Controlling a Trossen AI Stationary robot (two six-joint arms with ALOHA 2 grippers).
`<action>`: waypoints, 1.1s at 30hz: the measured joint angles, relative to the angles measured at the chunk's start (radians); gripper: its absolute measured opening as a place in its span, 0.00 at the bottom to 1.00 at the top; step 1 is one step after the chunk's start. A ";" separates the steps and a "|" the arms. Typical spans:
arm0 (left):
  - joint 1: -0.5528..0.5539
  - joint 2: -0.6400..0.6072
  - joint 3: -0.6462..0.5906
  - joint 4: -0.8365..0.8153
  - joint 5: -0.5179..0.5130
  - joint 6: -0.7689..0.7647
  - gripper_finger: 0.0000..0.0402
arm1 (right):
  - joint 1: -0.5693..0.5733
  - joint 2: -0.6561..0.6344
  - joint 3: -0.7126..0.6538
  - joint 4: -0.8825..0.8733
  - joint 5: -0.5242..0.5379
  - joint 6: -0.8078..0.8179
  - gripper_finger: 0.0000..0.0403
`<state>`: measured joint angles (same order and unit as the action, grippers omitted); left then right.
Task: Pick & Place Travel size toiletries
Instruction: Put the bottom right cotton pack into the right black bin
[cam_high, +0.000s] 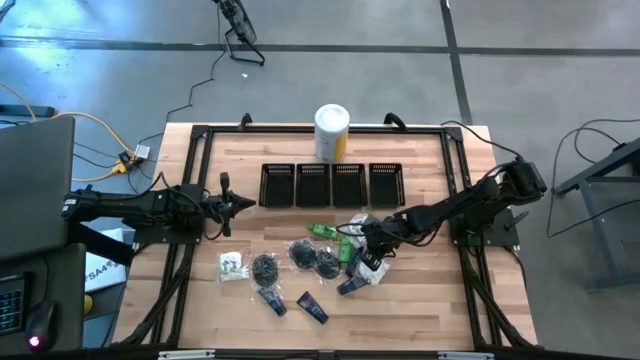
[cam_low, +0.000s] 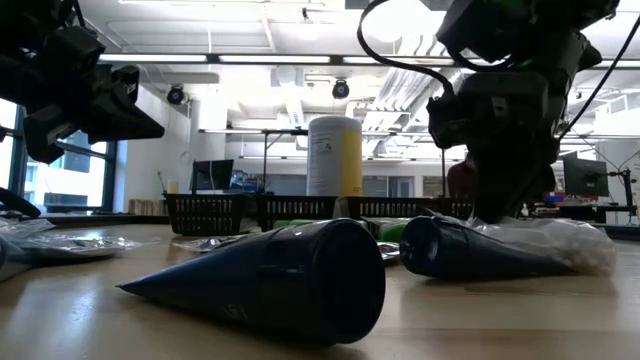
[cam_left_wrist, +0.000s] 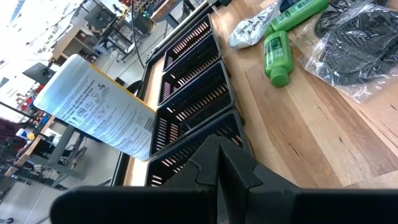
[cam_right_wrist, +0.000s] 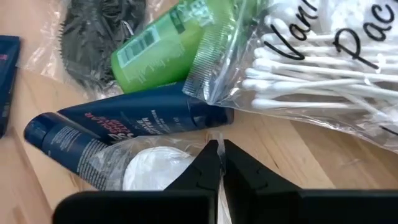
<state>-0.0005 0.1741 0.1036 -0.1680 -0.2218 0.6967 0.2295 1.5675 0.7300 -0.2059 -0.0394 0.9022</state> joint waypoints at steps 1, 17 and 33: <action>0.000 0.000 0.000 0.000 0.000 0.000 0.00 | 0.000 -0.003 0.000 0.003 -0.004 -0.009 0.01; 0.000 0.000 0.000 -0.011 0.000 0.001 0.00 | 0.000 -0.266 0.000 -0.008 0.096 -0.062 0.01; 0.000 0.000 0.000 -0.015 0.000 0.001 0.00 | 0.000 -0.476 0.000 -0.029 0.248 -0.122 0.01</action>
<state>-0.0002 0.1739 0.1036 -0.1829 -0.2218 0.6979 0.2295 1.0910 0.7303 -0.2346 0.2084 0.7807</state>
